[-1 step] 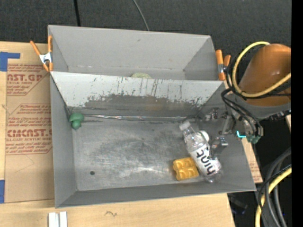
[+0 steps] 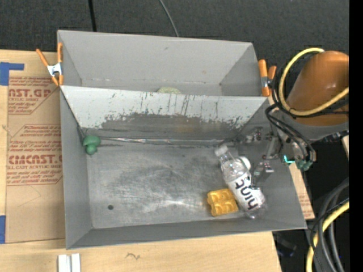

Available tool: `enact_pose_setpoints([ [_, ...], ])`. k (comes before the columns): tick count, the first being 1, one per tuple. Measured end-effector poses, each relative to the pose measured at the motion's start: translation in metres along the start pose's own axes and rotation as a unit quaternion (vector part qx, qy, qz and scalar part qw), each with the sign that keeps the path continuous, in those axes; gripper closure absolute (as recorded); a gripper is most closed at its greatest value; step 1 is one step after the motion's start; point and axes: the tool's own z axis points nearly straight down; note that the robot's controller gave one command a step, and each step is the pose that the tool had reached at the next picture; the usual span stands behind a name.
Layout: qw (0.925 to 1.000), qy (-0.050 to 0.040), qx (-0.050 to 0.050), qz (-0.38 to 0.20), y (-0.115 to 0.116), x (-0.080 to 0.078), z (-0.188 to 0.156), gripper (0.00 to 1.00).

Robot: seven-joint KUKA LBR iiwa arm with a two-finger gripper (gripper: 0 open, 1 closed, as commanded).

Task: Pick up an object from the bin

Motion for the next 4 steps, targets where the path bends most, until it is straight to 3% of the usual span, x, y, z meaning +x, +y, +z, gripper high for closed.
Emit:
enact_pose_setpoints([
  [1,0.9998,-0.0035,0.001,-0.020,0.021,-0.004,0.052,0.00],
  [2,0.9970,-0.0021,-0.001,-0.077,-0.003,-0.007,0.120,0.00],
  [3,0.9603,-0.0048,0.002,-0.279,0.018,-0.029,0.145,1.00],
  [4,0.9603,-0.0048,0.002,-0.279,0.018,-0.029,0.145,1.00],
])
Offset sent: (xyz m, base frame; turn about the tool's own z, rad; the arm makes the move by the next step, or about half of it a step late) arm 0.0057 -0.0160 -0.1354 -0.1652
